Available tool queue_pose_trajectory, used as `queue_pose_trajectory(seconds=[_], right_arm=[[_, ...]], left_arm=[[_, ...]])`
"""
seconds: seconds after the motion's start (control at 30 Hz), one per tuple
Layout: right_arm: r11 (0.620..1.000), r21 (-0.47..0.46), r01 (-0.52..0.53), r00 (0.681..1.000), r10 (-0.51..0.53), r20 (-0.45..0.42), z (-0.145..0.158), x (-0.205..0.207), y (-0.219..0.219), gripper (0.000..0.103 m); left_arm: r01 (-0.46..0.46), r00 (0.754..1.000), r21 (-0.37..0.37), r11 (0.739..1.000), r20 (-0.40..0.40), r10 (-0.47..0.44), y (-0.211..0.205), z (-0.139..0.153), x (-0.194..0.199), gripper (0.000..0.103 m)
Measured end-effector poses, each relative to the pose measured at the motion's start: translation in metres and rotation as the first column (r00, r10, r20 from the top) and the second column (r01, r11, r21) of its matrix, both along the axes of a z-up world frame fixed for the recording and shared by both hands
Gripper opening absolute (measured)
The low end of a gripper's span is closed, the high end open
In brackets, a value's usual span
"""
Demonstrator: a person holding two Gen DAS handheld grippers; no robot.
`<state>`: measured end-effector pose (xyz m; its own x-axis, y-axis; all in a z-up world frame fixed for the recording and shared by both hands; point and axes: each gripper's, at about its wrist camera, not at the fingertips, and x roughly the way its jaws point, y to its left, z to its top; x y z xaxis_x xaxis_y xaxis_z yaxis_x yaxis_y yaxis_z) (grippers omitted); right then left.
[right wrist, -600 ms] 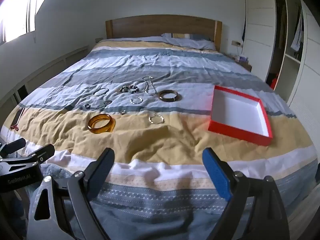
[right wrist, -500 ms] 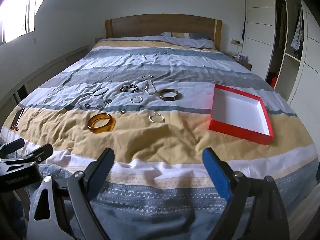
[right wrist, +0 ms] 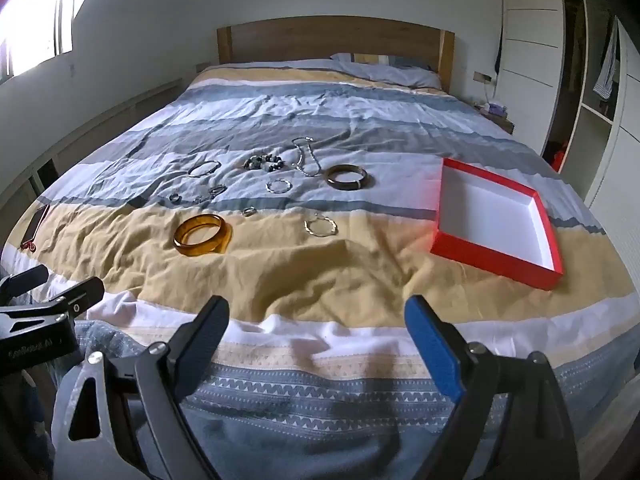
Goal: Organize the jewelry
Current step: 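Move both grippers toward the jewelry on the duvet, then grasp the amber bangle with the left gripper while the right grasps the silver twisted hoop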
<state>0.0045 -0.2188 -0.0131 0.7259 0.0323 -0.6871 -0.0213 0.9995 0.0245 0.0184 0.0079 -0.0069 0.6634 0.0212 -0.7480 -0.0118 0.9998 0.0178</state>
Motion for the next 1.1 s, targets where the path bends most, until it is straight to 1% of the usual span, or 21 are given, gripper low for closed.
queue_pose_trajectory(seconds=[0.17, 0.33, 0.47, 0.57, 0.63, 0.73, 0.87, 0.93, 1.1], right_arm=[[1.0, -0.002, -0.006, 1.0, 0.006, 0.001, 0.0, 0.007, 0.003, 0.088], [0.999, 0.025, -0.022, 1.0, 0.022, 0.002, 0.003, 0.023, -0.009, 0.088], [0.999, 0.04, -0.022, 1.0, 0.023, -0.01, -0.001, 0.039, -0.017, 0.086], [0.998, 0.056, -0.025, 0.999, 0.026, -0.021, -0.006, 0.051, -0.023, 0.084], [0.998, 0.062, -0.034, 0.999, 0.036, -0.032, -0.009, 0.058, -0.025, 0.076], [0.996, 0.072, -0.049, 0.997, 0.053, -0.053, -0.017, 0.072, -0.027, 0.068], [0.994, 0.097, -0.059, 0.995, 0.066, -0.071, -0.026, 0.095, -0.033, 0.066], [0.992, 0.11, -0.063, 0.994, 0.072, -0.079, -0.031, 0.108, -0.035, 0.063], [0.988, 0.132, -0.077, 0.991, 0.091, -0.102, -0.045, 0.143, -0.038, 0.061]], left_arm=[[0.0, 1.0, -0.003, 1.0, -0.011, 0.0, 0.001, -0.008, 0.01, 0.102], [0.001, 1.0, 0.002, 1.0, -0.024, -0.001, 0.001, -0.012, 0.022, 0.102], [-0.011, 0.999, 0.006, 1.0, -0.035, 0.011, 0.002, -0.016, 0.034, 0.1], [-0.017, 0.998, -0.004, 1.0, -0.053, 0.017, 0.005, -0.021, 0.046, 0.097], [-0.022, 0.998, -0.008, 1.0, -0.064, 0.022, 0.006, -0.024, 0.056, 0.092], [-0.025, 0.996, -0.041, 0.999, -0.086, 0.021, 0.01, -0.03, 0.072, 0.086], [-0.024, 0.995, -0.07, 0.997, -0.095, 0.017, 0.011, -0.036, 0.094, 0.082], [-0.014, 0.995, -0.084, 0.996, -0.1, 0.006, 0.01, -0.039, 0.107, 0.076], [-0.004, 0.991, -0.099, 0.995, -0.131, -0.009, 0.005, -0.053, 0.138, 0.067]])
